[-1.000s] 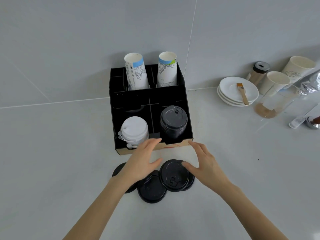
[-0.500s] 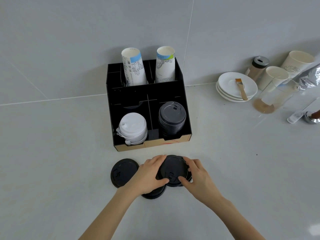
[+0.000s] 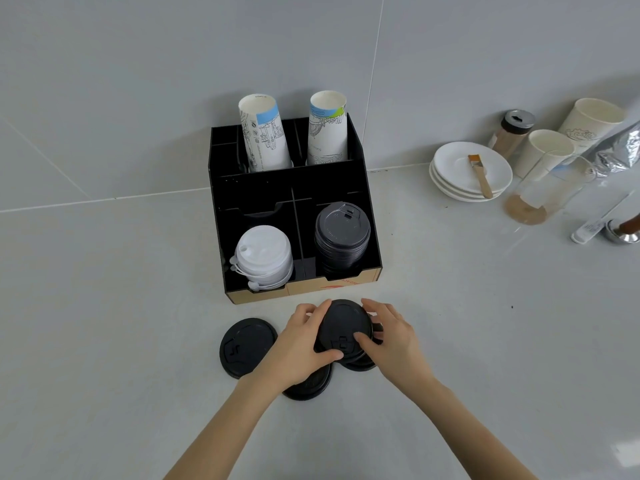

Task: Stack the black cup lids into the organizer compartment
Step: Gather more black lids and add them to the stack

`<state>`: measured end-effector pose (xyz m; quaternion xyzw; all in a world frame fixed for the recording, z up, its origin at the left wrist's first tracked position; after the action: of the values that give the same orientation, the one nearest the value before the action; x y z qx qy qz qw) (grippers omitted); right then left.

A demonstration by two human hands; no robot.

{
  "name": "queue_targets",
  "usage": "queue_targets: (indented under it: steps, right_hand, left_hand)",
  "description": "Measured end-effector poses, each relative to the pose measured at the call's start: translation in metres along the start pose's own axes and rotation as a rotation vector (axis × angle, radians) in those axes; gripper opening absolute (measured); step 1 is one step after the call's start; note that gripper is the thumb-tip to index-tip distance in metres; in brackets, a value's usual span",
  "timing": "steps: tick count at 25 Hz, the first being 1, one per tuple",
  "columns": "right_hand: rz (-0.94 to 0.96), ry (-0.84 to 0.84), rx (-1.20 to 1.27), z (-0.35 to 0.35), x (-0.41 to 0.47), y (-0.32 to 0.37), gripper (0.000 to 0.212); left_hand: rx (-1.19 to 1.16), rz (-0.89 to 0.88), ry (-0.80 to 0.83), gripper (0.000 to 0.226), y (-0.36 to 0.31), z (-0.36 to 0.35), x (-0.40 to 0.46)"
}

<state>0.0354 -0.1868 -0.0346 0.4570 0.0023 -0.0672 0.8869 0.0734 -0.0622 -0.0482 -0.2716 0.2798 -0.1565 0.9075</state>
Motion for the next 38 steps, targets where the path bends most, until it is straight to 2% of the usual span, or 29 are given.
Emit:
queue_targets:
  steps: [10, 16, 21, 26, 33, 38]
  right_hand:
    - [-0.005, -0.194, 0.162, 0.035, 0.011, 0.014, 0.030]
    - [0.038, -0.233, 0.196, 0.065, 0.031, 0.035, 0.024]
    - [0.113, -0.193, 0.161, 0.084, 0.061, 0.062, 0.024]
    - [0.114, -0.159, 0.152, 0.094, 0.086, 0.072, 0.023]
    - [0.191, -0.047, 0.016, 0.090, 0.116, 0.082, 0.028]
    - [0.254, 0.066, -0.036, 0.085, 0.148, 0.089, 0.031]
  left_hand:
    - [-0.079, -0.097, -0.037, 0.079, -0.018, 0.028, -0.007]
    - [-0.089, -0.224, -0.146, 0.072, -0.046, 0.063, -0.007]
    - [-0.106, -0.238, -0.296, 0.067, -0.062, 0.098, -0.004]
    - [-0.089, -0.220, -0.345, 0.072, -0.068, 0.108, 0.010]
    - [-0.044, -0.125, -0.499, 0.068, -0.068, 0.111, 0.030]
    - [-0.075, -0.030, -0.586, 0.076, -0.067, 0.115, 0.044]
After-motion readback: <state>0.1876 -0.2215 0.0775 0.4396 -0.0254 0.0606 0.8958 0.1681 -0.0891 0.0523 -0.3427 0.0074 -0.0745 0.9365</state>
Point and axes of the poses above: each hand's wrist, its own x-axis towards the middle knuckle, its own z-axis out of the back of the hand, y = z × x, the point moved 9 cm from there along x, towards the middle knuckle, and after that the axes turned 10 degrees about z, right-handed, at the moved point
